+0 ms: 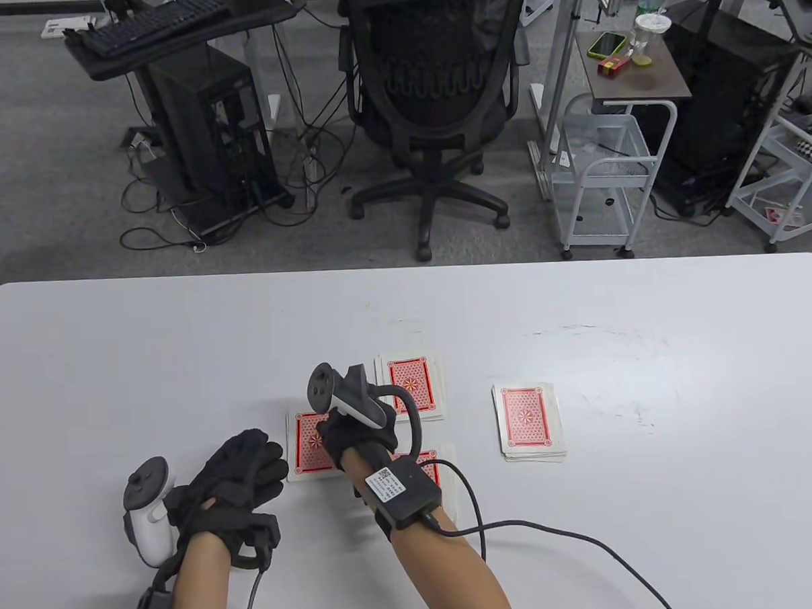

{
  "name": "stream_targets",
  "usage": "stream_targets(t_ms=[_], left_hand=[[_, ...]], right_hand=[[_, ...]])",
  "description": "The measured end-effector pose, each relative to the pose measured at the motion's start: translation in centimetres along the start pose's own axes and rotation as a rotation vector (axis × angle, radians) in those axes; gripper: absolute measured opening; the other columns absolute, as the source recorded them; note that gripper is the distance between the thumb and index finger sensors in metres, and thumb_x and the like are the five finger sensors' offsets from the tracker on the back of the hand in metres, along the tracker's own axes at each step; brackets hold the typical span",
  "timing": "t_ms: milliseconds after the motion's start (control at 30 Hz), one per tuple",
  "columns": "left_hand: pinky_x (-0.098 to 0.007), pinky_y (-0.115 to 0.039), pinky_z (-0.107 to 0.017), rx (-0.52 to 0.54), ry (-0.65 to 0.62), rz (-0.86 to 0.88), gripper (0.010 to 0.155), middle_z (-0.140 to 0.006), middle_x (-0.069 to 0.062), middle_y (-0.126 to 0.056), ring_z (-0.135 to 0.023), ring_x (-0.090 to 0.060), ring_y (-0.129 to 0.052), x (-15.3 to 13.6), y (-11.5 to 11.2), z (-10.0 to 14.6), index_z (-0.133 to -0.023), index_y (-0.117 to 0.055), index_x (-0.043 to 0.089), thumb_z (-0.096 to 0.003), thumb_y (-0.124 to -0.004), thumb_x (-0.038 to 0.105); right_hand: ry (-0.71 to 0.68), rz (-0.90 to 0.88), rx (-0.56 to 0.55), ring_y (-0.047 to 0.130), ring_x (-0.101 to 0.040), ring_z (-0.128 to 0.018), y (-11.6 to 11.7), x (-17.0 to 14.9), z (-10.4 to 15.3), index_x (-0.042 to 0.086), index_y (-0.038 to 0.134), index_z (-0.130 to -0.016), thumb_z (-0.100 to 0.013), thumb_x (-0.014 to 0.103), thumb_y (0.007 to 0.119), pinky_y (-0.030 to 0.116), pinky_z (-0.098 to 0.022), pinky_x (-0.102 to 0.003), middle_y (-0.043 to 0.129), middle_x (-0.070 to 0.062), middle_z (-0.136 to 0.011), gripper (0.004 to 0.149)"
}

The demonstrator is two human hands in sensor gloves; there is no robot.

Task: Four-player card dealing with fan arrangement

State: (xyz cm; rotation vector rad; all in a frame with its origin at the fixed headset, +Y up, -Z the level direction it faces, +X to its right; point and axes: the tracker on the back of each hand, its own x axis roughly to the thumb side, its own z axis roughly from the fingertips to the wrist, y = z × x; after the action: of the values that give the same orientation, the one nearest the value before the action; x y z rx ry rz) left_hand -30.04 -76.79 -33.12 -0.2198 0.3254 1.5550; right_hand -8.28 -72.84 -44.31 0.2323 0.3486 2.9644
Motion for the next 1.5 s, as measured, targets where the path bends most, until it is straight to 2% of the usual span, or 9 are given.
stream_targets(t_ms=[133,300,500,600,733,933,1000,1100,1500], left_hand=[[-0.047,-0.083,-0.058,-0.028,-0.069,-0.119,0.051,-0.095,0.002,-0.085,-0.079,-0.031,-0.096,0.6,-1.7,0.3,-0.099,-0.067,0.027,-0.0534,-0.079,0.045],[-0.051,-0.077,-0.063,-0.091,-0.177,-0.399,0.053,-0.100,0.001,-0.081,-0.087,-0.035,-0.089,1.2,-5.1,0.4,-0.100,-0.066,0.028,-0.0525,-0.079,0.047],[-0.052,-0.065,-0.072,-0.143,-0.280,-0.759,0.057,-0.109,0.001,-0.068,-0.100,-0.037,-0.072,1.1,-9.1,0.7,-0.103,-0.060,0.033,-0.0509,-0.079,0.048],[-0.054,-0.054,-0.076,-0.170,-0.289,-0.858,0.061,-0.115,0.000,-0.057,-0.106,-0.040,-0.058,0.6,-10.5,0.7,-0.106,-0.055,0.035,-0.0507,-0.078,0.049],[-0.054,-0.046,-0.078,-0.156,-0.292,-0.996,0.064,-0.118,0.000,-0.048,-0.109,-0.041,-0.046,0.2,-11.5,0.8,-0.107,-0.051,0.037,-0.0502,-0.078,0.049],[-0.054,-0.043,-0.079,-0.138,-0.298,-1.043,0.064,-0.118,0.001,-0.045,-0.110,-0.041,-0.043,0.1,-11.6,0.8,-0.107,-0.051,0.038,-0.0501,-0.078,0.049],[-0.054,-0.043,-0.079,-0.134,-0.307,-1.047,0.064,-0.118,0.001,-0.045,-0.110,-0.040,-0.042,0.2,-11.6,0.9,-0.107,-0.051,0.038,-0.0501,-0.078,0.049],[-0.054,-0.044,-0.079,-0.129,-0.321,-1.049,0.063,-0.118,0.001,-0.045,-0.110,-0.040,-0.043,0.3,-11.6,1.0,-0.106,-0.051,0.038,-0.0501,-0.078,0.049],[-0.053,-0.046,-0.079,-0.142,-0.351,-1.051,0.062,-0.118,0.002,-0.048,-0.110,-0.039,-0.046,0.6,-11.8,1.2,-0.106,-0.054,0.038,-0.0500,-0.079,0.048]], right_hand=[[-0.063,-0.027,0.003,0.099,-0.025,-0.061,-2.2,-1.4,2.8,0.010,0.061,-0.104,-0.056,0.048,0.077,0.069,-0.056,-0.058,0.078,-0.011,-0.089,0.063],[-0.105,-0.064,0.017,0.095,-0.032,-0.072,-3.1,-4.4,6.5,0.010,0.060,-0.104,-0.057,0.047,0.075,0.065,-0.059,-0.060,0.071,-0.017,-0.095,0.061],[-0.065,-0.064,0.035,0.077,-0.047,-0.090,-0.5,-8.1,9.2,0.009,0.053,-0.108,-0.058,0.049,0.074,0.056,-0.063,-0.066,0.054,-0.024,-0.104,0.068],[-0.004,-0.076,0.106,0.058,-0.058,-0.098,1.6,-8.8,9.3,0.005,0.040,-0.112,-0.059,0.052,0.072,0.049,-0.063,-0.069,0.039,-0.029,-0.108,0.078],[0.033,-0.065,0.235,0.033,-0.070,-0.096,3.2,-8.4,9.1,-0.004,0.022,-0.111,-0.059,0.056,0.070,0.040,-0.063,-0.073,0.019,-0.038,-0.105,0.092],[0.064,-0.017,0.359,0.019,-0.074,-0.087,5.7,-7.8,8.4,-0.012,0.008,-0.104,-0.058,0.058,0.071,0.034,-0.059,-0.076,0.005,-0.043,-0.095,0.105],[0.057,0.019,0.326,0.022,-0.074,-0.084,5.9,-7.4,8.4,-0.014,0.010,-0.103,-0.057,0.057,0.070,0.036,-0.058,-0.075,0.008,-0.045,-0.094,0.103],[0.064,-0.060,0.384,0.016,-0.075,-0.082,5.8,-7.6,8.2,-0.014,0.007,-0.102,-0.060,0.051,0.071,0.034,-0.057,-0.077,0.004,-0.046,-0.092,0.101],[0.134,-0.059,0.343,0.017,-0.079,-0.077,6.1,-6.7,7.6,-0.015,0.006,-0.101,-0.061,0.043,0.072,0.039,-0.052,-0.079,0.005,-0.047,-0.090,0.096]])
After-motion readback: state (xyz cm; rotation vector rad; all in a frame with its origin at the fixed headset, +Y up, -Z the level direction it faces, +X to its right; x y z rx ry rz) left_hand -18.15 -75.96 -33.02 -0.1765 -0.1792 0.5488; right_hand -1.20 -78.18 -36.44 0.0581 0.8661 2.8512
